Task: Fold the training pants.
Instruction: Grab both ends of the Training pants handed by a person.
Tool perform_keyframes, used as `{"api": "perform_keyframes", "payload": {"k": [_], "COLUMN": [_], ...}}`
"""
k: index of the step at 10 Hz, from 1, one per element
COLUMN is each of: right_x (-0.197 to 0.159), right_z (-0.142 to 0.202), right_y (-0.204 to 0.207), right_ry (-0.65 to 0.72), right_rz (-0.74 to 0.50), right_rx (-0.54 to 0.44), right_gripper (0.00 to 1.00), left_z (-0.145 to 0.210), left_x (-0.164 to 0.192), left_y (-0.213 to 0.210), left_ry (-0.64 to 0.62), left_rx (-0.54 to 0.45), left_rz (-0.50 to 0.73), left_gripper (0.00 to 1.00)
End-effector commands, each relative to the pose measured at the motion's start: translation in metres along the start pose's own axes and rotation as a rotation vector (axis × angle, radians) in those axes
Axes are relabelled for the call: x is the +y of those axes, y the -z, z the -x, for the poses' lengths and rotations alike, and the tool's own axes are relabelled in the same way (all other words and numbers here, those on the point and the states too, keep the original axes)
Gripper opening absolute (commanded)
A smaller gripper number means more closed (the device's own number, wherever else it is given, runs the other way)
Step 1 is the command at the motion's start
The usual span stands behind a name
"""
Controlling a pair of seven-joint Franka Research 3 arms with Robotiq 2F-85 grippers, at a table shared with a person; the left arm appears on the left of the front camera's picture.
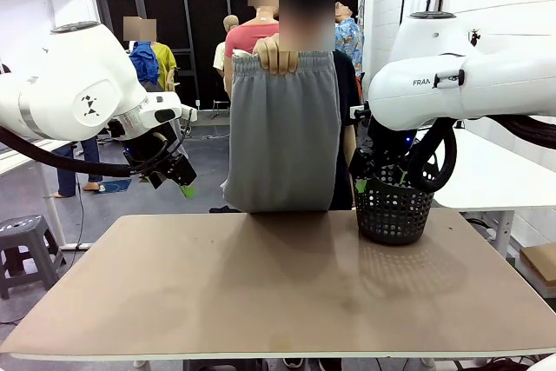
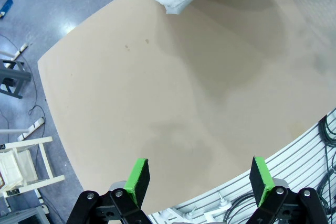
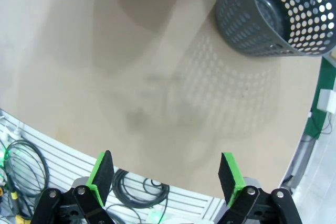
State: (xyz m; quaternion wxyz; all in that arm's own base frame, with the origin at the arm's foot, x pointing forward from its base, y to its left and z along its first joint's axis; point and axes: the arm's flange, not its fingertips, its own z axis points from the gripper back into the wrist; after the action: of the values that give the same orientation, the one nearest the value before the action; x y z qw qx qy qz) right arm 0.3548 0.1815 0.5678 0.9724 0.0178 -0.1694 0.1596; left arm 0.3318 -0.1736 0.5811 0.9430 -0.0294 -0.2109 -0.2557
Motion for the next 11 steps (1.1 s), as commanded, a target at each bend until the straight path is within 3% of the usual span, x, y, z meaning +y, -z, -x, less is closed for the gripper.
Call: {"api": "perform_keyframes", "payload": {"k": [1, 11], "right_x": [-0.0002, -0.0002], "right_z": [-0.0003, -0.0003], "right_y": [0.0003, 0.0003], "right_ry": [-0.009, -0.009], "right_rz": [0.000, 0.000], "right_rx": [0.004, 0.004], "right_gripper": [1.00, 1.00], "left_z": [-0.0012, -0.0012], "left_x": [0.0025, 0.0025], "left_y": [0.0000, 0.0000], "left_ry": [0.007, 0.007], "left_rx": [-0.006, -0.006], "left_rz": [0.002, 0.002], "left_gripper": [1.00, 1.00]}}
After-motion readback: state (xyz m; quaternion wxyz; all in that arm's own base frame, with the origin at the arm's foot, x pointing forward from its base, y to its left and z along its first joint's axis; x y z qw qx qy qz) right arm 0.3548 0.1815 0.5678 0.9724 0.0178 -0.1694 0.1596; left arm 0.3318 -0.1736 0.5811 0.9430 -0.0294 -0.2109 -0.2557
